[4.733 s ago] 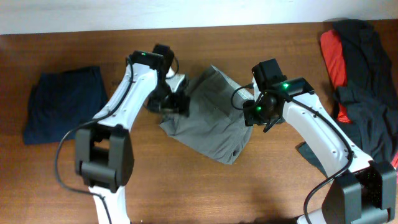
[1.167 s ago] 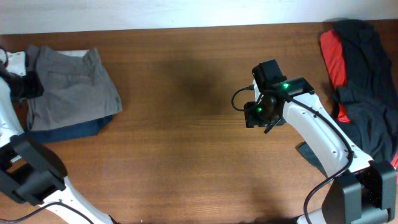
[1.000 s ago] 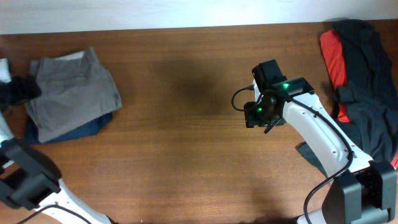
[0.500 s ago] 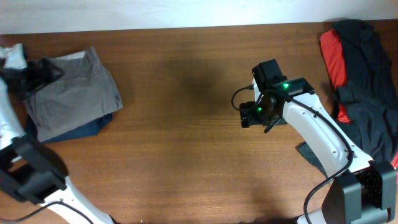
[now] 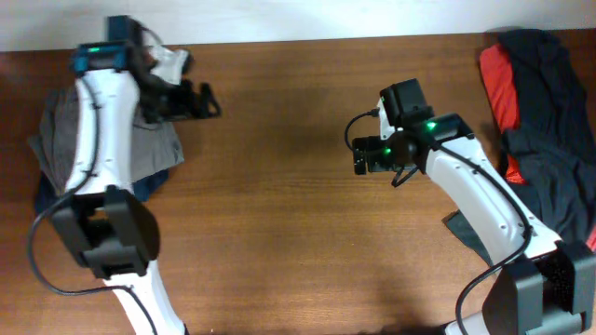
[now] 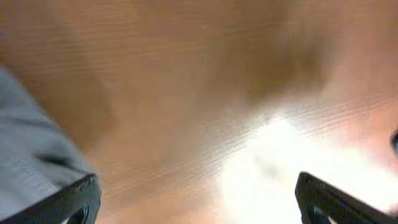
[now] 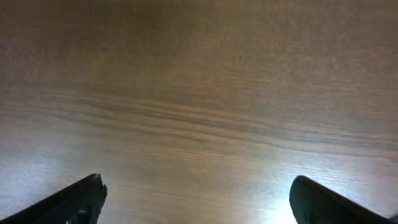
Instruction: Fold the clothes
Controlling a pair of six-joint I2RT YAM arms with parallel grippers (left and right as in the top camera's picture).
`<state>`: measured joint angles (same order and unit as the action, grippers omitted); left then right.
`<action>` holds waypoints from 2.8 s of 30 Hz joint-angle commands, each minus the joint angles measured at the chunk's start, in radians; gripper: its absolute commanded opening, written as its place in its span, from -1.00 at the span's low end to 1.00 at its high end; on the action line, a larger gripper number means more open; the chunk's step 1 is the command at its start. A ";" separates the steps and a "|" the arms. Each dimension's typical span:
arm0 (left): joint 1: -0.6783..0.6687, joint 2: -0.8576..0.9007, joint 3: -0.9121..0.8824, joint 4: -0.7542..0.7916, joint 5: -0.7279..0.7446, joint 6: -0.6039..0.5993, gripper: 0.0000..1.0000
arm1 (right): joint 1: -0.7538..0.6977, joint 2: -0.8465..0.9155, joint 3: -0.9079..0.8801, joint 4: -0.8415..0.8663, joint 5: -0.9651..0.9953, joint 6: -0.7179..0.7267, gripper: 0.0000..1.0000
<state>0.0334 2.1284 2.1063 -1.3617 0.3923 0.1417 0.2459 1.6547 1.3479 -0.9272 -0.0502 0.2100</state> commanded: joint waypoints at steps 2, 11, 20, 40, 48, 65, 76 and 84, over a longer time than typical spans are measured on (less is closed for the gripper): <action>-0.056 -0.025 0.020 -0.098 -0.106 -0.015 0.99 | -0.048 -0.015 0.140 -0.142 -0.002 0.005 0.98; -0.126 -0.071 0.018 -0.327 -0.252 -0.117 0.99 | -0.056 -0.076 0.238 -0.483 0.010 0.090 0.98; -0.264 -0.390 0.000 -0.272 -0.425 -0.176 0.99 | -0.023 -0.434 0.088 -0.441 0.185 0.189 0.98; -0.217 -1.403 -1.094 0.492 -0.469 -0.086 0.99 | 0.140 -0.879 -0.537 0.235 0.443 0.188 0.97; 0.008 -1.345 -1.172 0.607 -0.323 -0.103 0.99 | 0.128 -0.622 -0.540 0.488 0.375 0.062 0.98; 0.123 -1.231 -1.172 0.669 -0.172 -0.092 0.99 | -0.023 -0.877 -0.537 0.337 0.377 0.143 0.98; 0.123 -1.231 -1.172 0.668 -0.171 -0.092 0.99 | -0.025 -0.973 -0.543 0.286 0.402 0.139 0.97; 0.123 -1.231 -1.172 0.668 -0.171 -0.092 0.99 | -0.025 -0.919 -0.543 0.286 0.402 0.139 0.98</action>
<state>0.1520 0.9035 0.9382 -0.6945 0.2066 0.0414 0.2276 0.7151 0.8093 -0.6399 0.3325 0.3405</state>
